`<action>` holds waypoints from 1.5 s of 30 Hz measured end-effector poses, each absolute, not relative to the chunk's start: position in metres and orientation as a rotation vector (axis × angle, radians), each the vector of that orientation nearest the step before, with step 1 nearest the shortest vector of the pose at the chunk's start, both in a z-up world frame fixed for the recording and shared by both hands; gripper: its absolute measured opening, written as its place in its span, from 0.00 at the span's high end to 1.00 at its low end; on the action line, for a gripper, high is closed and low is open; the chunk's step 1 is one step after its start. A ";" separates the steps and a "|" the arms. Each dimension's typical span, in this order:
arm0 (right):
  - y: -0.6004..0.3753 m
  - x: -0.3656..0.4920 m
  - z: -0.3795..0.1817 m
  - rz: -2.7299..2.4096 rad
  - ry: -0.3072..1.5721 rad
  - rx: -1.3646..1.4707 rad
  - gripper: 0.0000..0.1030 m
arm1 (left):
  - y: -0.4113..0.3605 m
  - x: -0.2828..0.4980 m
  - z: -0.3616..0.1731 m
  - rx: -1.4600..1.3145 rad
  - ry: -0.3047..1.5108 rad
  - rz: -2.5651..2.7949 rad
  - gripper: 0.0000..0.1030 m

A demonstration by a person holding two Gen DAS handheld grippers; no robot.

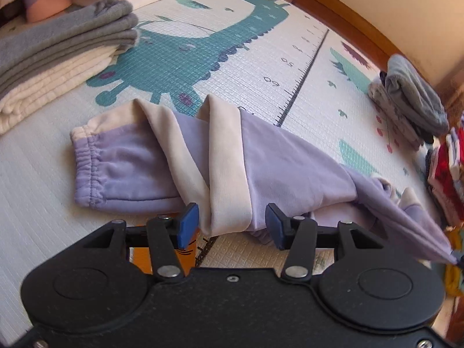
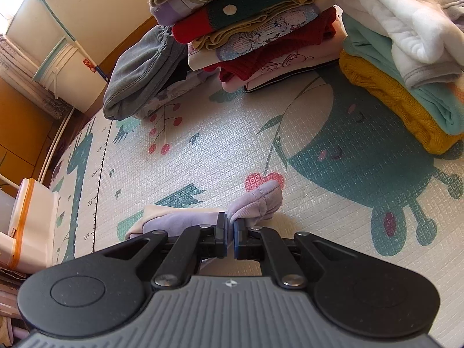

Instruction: Fold clothes

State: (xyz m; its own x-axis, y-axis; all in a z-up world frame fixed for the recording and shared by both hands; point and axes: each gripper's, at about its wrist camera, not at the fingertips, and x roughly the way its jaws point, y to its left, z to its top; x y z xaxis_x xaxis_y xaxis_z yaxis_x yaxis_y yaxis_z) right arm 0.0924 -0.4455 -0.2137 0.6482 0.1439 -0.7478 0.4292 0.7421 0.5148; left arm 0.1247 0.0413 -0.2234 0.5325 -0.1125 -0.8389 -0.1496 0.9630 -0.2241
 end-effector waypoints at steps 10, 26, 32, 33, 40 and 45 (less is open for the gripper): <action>-0.431 0.102 -0.196 -0.089 0.843 0.722 0.94 | 0.018 0.126 -0.202 -0.246 0.978 -0.118 0.91; -0.385 0.152 -0.081 0.138 0.664 0.724 0.94 | 0.000 0.125 -0.092 -0.691 0.796 -0.249 0.93; -0.367 0.179 -0.032 0.213 0.626 0.698 0.94 | 0.006 0.114 -0.064 -0.868 0.747 -0.247 0.94; -0.363 0.185 -0.023 0.229 0.621 0.694 0.94 | 0.007 0.113 -0.058 -0.887 0.734 -0.246 0.94; -0.326 0.208 0.044 0.379 0.562 0.657 0.94 | 0.015 0.100 -0.015 -0.987 0.600 -0.251 0.99; -0.311 0.209 0.083 0.473 0.502 0.655 0.94 | 0.010 0.085 -0.010 -0.981 0.593 -0.255 0.99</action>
